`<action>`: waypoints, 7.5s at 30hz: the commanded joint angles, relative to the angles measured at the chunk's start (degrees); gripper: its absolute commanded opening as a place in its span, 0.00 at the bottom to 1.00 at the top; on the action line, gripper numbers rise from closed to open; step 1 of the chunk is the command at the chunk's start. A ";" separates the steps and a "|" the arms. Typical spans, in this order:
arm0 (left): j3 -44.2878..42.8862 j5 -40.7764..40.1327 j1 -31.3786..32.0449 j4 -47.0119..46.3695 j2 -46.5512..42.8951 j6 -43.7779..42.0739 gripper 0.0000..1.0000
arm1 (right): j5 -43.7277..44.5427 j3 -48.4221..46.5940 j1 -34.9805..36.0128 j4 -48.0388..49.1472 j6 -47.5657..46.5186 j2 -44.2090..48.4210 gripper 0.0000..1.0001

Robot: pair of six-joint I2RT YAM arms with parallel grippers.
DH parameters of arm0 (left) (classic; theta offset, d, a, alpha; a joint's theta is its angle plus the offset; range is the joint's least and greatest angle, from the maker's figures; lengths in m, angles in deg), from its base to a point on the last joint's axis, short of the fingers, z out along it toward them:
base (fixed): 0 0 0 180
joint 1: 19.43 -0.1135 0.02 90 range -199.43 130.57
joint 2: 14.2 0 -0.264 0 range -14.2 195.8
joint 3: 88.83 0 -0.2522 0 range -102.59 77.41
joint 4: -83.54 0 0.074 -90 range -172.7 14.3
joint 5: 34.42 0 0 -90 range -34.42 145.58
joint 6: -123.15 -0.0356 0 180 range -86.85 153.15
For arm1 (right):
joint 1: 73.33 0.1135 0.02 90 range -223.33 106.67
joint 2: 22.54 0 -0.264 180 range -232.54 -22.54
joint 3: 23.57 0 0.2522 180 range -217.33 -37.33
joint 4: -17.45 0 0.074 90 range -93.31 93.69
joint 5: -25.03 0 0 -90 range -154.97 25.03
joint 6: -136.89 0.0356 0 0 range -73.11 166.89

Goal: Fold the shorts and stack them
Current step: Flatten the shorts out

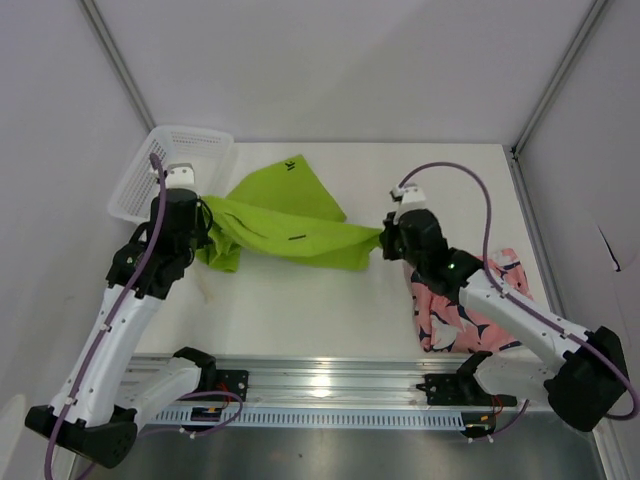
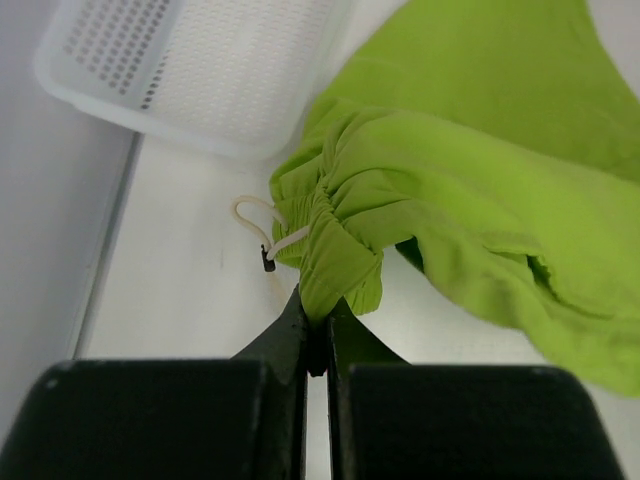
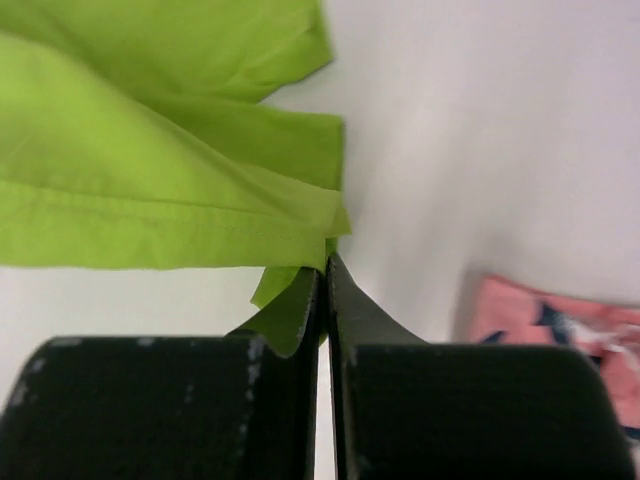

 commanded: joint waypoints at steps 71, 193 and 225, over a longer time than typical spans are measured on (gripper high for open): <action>-40.69 20.83 -6.45 11.18 56.35 -7.06 0.00 | -27.85 -61.75 -33.62 -7.54 8.25 -47.22 0.00; 28.09 28.90 -15.68 -35.85 8.48 24.14 0.00 | -15.73 -26.95 -36.34 -2.43 17.39 -36.34 0.00; 23.52 30.58 -17.18 -54.73 39.14 25.02 0.60 | -21.97 -0.16 -34.50 4.15 16.78 -12.62 0.71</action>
